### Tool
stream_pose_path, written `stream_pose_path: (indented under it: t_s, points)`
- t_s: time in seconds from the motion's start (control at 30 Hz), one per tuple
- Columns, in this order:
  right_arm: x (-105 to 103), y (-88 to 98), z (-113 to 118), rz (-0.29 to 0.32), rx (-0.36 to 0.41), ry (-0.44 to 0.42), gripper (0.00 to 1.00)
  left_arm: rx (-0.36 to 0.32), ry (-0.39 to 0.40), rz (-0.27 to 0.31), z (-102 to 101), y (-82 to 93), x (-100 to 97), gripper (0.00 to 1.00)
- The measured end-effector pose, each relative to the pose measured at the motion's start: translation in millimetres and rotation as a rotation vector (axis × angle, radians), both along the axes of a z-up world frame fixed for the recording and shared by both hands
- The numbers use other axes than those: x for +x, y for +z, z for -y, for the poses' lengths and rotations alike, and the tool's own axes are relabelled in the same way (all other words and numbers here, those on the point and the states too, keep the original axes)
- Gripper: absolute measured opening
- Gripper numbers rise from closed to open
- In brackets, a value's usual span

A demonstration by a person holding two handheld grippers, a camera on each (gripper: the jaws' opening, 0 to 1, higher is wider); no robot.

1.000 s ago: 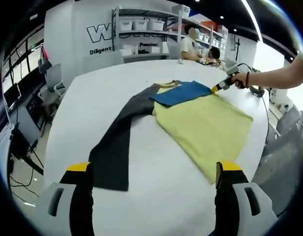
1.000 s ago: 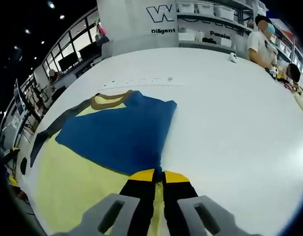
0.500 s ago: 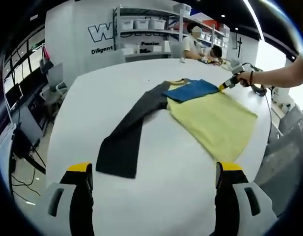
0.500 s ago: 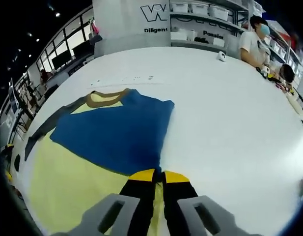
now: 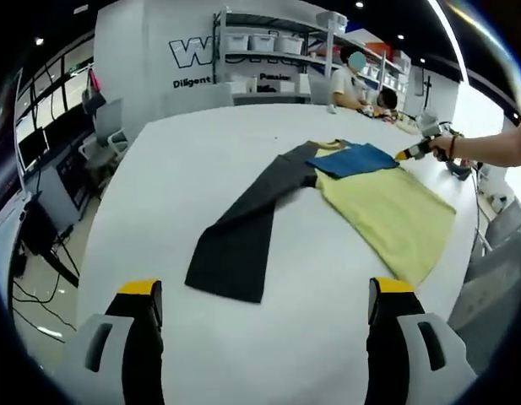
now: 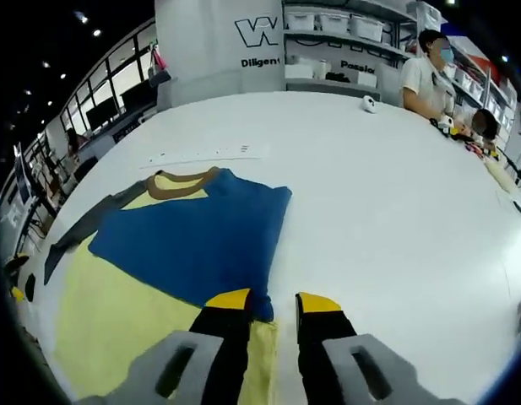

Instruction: Fold the garment on the visible template until the final outline fits inside the template.

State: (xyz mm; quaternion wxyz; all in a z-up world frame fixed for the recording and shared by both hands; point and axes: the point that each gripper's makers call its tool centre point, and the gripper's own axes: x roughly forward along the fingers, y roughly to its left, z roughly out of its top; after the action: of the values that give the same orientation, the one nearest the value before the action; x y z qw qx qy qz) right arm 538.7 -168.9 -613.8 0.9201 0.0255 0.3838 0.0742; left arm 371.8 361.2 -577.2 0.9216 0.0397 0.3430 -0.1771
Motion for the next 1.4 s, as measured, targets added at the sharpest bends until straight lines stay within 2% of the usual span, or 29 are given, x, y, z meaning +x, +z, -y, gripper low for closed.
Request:
stream_pose_path:
  t_s: [0.07,0.13,0.17,0.23,0.43,0.6,0.77,0.93,1.07,1.2,1.3,1.4]
  points:
    - [4,13.6,-6,0.087,0.082,0.001,0.28,-0.002,0.023,-0.001,-5,-3.2,5.3,0.96]
    - [2,19.5,-11,0.116,0.143,0.003,0.37,0.007,0.093,-0.005,-16,-5.8,10.5,0.95]
    - [0,21.5,-13,0.128,0.166,0.006,0.43,0.017,0.102,0.006,-20,-6.6,14.6,0.94]
    - [-4,22.0,-14,0.133,0.181,0.014,0.51,0.011,0.111,-0.014,-22,-10.2,15.4,0.92]
    - [-16,23.5,-21,0.149,0.202,0.047,0.72,0.003,0.103,-0.023,-25,-13.9,23.9,0.92]
    - [-26,26.8,-30,0.154,0.205,0.09,0.83,0.008,0.094,-0.029,-25,-18.9,30.9,0.89]
    - [-38,32.7,-39,0.156,0.191,0.135,0.82,0.023,0.091,-0.056,-29,-29.5,34.9,0.86]
    - [-51,37.5,-50,0.165,0.19,0.16,0.79,0.002,0.12,-0.05,-33,-32.5,43.2,0.74]
    - [-59,41.6,-56,0.17,0.2,0.17,0.75,0.0,0.095,-0.054,-31,-36.1,47.9,0.73]
    - [-63,47.6,-57,0.184,0.197,0.169,0.73,-0.015,0.065,-0.078,-27,-41.7,48.9,0.64]
    - [-65,53.5,-56,0.201,0.195,0.16,0.71,-0.019,0.074,-0.108,-29,-46.3,47.3,0.51]
    - [-66,57.1,-54,0.209,0.192,0.153,0.69,-0.035,0.09,-0.116,-30,-48.0,46.5,0.46]
